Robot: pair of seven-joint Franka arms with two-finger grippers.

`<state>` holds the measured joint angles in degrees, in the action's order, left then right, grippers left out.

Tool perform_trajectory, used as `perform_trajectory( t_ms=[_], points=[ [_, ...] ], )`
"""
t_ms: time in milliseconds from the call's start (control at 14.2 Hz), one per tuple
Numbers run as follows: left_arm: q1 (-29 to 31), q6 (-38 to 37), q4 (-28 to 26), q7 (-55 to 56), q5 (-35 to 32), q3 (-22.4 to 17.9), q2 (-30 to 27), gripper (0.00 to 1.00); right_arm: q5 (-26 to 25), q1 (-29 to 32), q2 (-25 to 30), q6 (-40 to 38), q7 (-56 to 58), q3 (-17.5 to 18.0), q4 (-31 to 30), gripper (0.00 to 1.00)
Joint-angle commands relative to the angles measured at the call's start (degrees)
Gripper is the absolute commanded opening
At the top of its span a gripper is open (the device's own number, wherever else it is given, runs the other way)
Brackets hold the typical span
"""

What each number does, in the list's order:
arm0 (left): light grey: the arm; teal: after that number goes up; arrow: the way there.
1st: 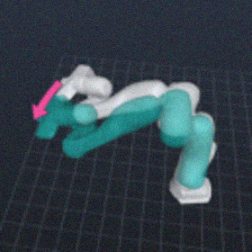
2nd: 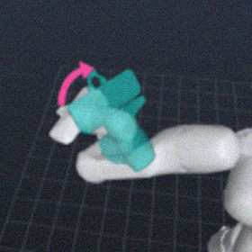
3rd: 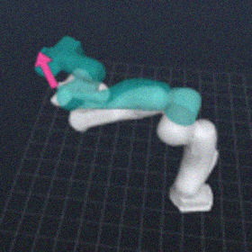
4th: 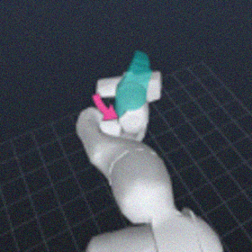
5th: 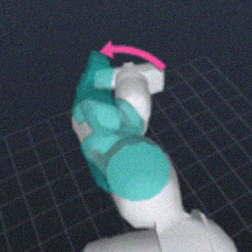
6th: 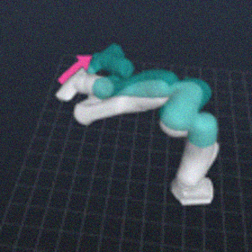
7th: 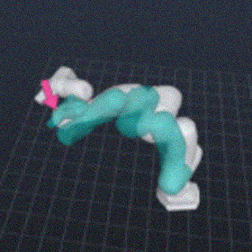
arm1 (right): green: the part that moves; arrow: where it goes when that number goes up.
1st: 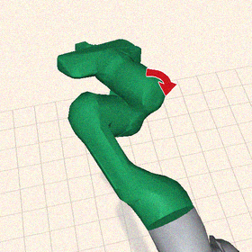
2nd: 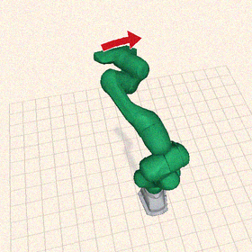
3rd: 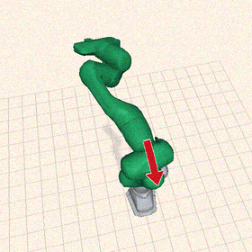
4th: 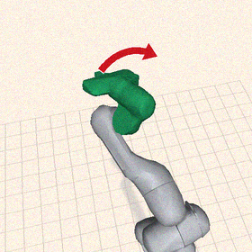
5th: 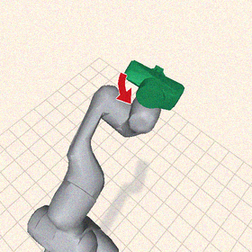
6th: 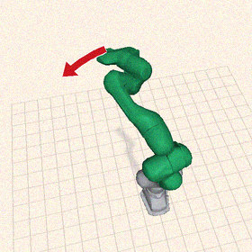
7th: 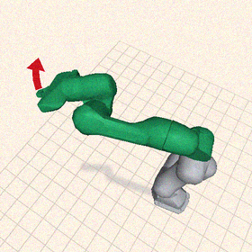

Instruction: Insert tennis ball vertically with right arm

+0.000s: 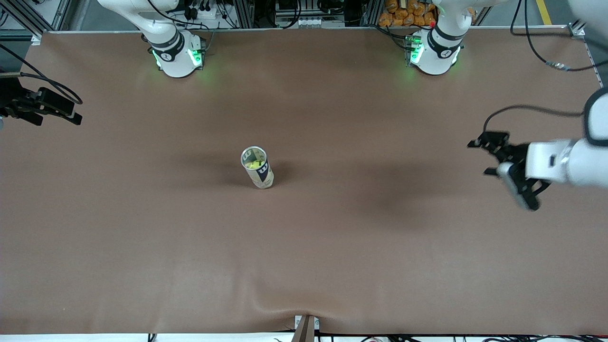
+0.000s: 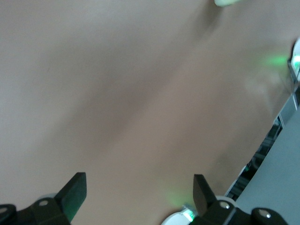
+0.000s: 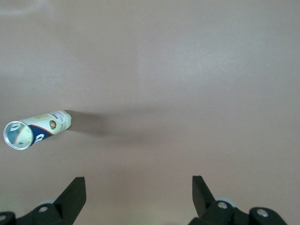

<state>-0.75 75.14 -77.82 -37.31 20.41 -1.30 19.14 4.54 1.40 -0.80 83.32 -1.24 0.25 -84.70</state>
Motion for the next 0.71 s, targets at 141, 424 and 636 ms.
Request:
perform_trajectory(
  t_ms=[141,424,636],
  points=[
    [-1.0,-3.7,-0.5,20.5,-10.3,-0.6,-9.2,1.0,-3.9,-0.7,0.9,-0.4,2.3,1.2,-0.6,1.0],
    [-1.5,-3.6,-0.4,22.4,-22.6,1.6,-17.5,1.0,-3.4,0.6,0.7,-0.4,2.3,1.2,-0.8,1.0],
    [-0.9,-8.4,-2.9,24.9,-23.3,2.4,-25.1,1.0,-3.4,0.6,0.6,-0.4,2.3,1.2,-1.1,1.0]
  ],
)
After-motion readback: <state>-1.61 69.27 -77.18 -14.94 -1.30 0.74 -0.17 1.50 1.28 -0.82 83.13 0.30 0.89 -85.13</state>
